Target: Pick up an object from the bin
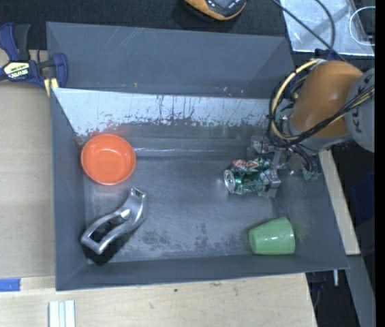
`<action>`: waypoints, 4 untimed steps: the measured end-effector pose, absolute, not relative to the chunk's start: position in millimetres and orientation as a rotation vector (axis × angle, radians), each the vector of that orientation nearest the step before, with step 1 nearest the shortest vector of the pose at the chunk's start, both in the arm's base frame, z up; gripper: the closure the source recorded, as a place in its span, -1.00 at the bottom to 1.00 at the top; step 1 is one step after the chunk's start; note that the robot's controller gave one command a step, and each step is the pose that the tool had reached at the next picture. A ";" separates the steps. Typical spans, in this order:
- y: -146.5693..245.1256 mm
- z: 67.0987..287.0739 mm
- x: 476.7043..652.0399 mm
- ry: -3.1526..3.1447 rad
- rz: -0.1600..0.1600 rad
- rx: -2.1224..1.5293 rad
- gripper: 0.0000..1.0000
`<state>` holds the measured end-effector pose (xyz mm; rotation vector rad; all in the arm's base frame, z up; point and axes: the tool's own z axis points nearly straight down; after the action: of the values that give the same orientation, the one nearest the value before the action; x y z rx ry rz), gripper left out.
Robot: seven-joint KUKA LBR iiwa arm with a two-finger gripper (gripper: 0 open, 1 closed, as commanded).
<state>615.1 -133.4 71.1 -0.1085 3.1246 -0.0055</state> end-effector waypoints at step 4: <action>-129.8 88.3 563.4 3.140 0.000 0.039 1.00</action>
Offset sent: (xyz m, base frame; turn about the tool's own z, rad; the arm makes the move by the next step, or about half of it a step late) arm 0.0000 0.0000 0.0000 0.0000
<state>563.4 -129.8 88.3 0.0386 3.1397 0.0001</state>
